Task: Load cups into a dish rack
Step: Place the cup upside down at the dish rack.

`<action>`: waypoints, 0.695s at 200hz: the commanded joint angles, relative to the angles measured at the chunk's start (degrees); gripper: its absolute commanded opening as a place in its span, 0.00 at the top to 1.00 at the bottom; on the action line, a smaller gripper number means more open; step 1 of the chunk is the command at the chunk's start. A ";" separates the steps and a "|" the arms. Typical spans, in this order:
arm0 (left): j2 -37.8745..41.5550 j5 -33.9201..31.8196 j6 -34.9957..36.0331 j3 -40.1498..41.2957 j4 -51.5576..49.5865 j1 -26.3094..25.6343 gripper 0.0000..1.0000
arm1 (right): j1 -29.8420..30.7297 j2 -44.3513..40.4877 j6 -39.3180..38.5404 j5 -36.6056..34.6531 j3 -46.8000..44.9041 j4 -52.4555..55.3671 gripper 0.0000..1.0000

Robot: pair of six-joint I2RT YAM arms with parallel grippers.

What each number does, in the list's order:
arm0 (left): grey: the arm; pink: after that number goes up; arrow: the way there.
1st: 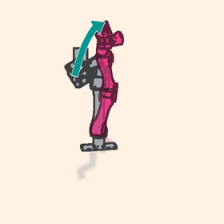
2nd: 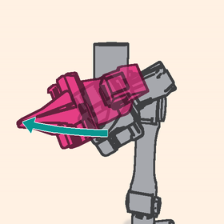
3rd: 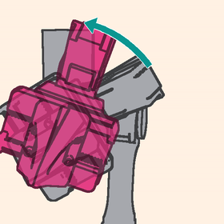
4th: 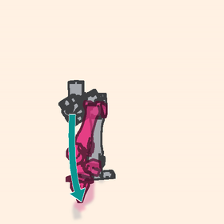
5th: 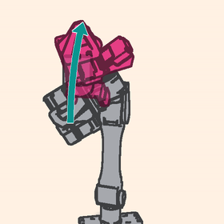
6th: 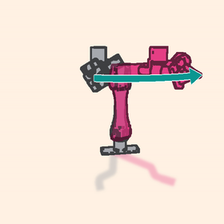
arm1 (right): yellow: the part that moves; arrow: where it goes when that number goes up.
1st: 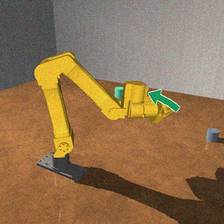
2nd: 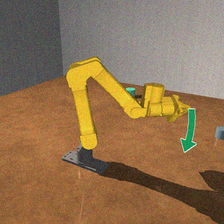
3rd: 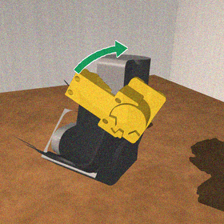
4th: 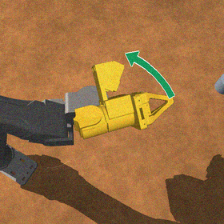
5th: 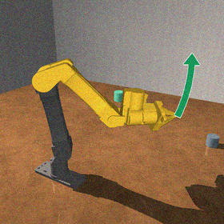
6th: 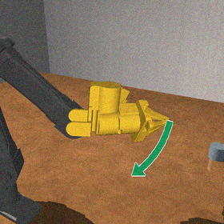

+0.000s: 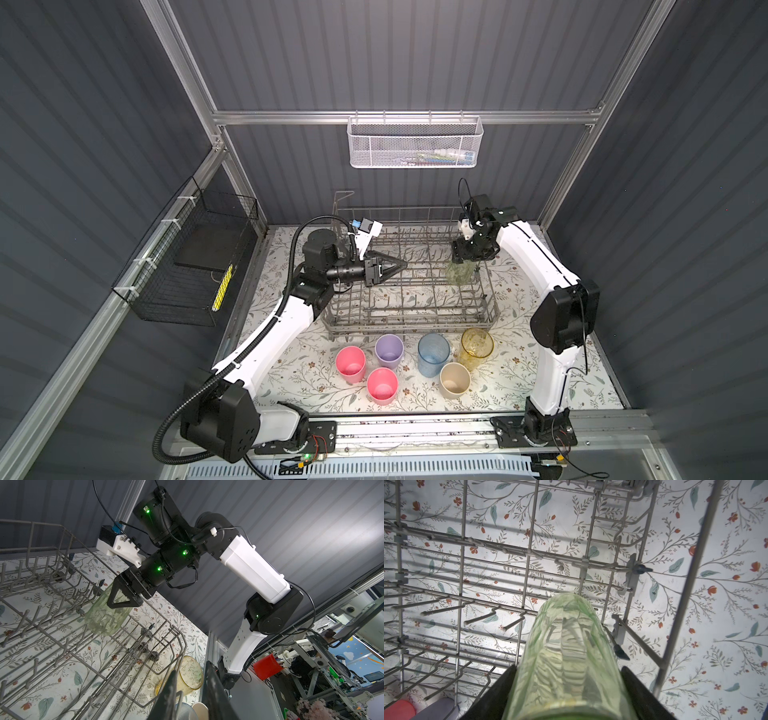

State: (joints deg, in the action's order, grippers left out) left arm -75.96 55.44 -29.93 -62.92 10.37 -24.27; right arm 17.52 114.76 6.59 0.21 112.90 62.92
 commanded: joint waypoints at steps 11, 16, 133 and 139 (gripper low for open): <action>-0.23 1.49 0.58 0.31 1.98 0.46 0.74 | 0.67 1.92 -0.35 -1.74 -0.31 -0.78 0.58; -0.24 1.43 0.58 0.30 1.93 0.48 0.74 | 0.83 2.08 -0.36 -2.11 -0.47 -0.83 0.58; -1.02 1.52 0.58 0.08 1.93 0.45 0.74 | 2.78 3.39 0.81 -6.17 -2.59 -2.95 0.16; -0.98 1.55 0.58 0.00 1.93 0.45 0.74 | 2.78 3.07 0.93 -6.29 -2.92 -3.25 0.13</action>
State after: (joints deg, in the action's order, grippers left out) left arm -76.51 55.57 -29.93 -62.92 10.76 -24.25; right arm 19.94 117.49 7.40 -4.34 111.02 60.05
